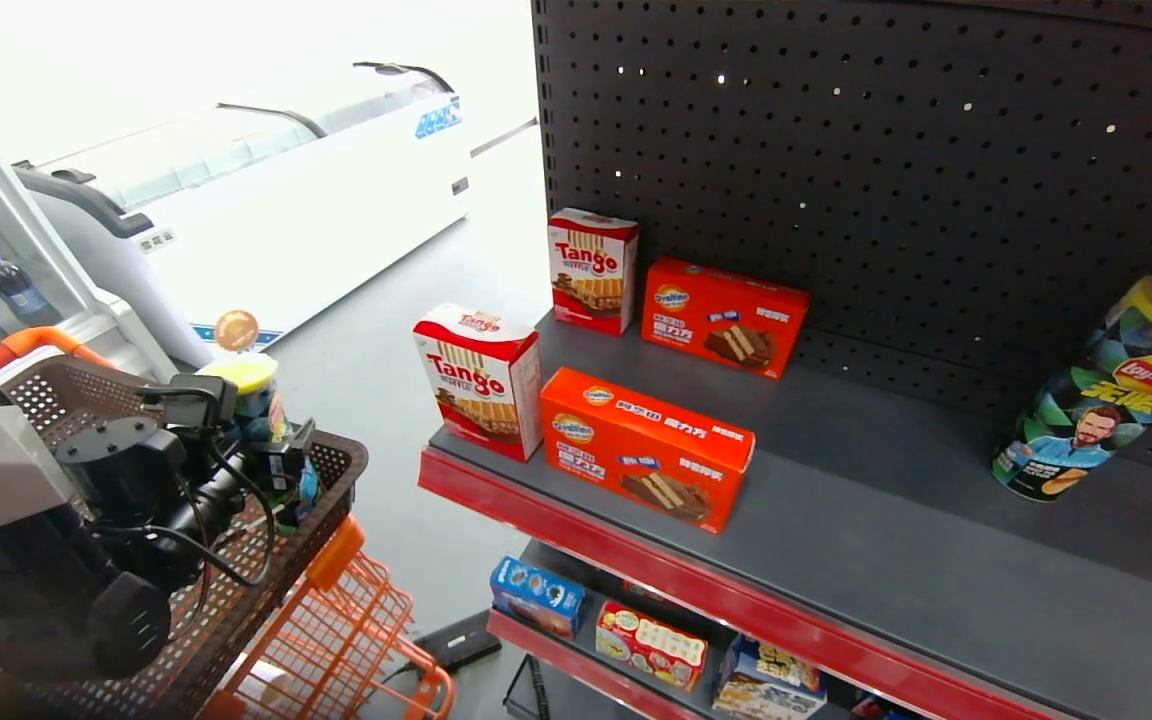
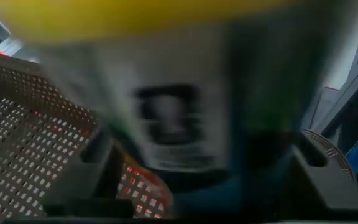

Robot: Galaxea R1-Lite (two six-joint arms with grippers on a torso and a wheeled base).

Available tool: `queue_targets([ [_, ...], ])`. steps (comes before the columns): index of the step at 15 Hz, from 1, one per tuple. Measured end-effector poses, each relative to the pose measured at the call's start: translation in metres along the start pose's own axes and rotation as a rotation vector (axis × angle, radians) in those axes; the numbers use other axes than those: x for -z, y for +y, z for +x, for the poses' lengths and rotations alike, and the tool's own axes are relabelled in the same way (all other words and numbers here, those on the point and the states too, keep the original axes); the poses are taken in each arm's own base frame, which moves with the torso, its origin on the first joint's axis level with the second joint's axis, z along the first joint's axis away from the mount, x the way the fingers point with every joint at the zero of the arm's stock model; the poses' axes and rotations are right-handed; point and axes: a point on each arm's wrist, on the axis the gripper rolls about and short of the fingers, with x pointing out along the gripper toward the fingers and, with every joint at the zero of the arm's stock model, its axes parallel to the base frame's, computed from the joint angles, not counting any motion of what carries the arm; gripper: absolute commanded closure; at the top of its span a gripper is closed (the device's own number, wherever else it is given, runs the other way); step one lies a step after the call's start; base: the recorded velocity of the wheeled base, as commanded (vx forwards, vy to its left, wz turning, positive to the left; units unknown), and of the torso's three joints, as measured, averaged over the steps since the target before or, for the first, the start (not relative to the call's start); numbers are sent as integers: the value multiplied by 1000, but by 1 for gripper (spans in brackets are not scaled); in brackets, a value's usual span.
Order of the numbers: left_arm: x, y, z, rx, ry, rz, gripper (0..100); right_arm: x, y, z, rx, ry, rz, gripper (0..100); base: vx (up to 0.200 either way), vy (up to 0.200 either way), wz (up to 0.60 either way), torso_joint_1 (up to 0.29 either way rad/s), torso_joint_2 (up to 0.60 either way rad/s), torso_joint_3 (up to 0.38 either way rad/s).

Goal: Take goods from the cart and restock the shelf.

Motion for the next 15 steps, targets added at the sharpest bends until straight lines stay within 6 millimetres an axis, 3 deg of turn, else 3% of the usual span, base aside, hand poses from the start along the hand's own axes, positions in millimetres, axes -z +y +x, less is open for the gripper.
queue_targets([
  [6,-5,-5,0,14,-13,0,100,0,0,0,-1,0,0,0,0,0,0,0,0,0],
  [9,-34,-9,-14,27,-93,-3,100,0,0,0,-1,0,0,0,0,0,0,0,0,0],
  [15,-104,-27,-80,124,-238,3,100,0,0,0,0,0,0,0,0,0,0,0,0,0],
])
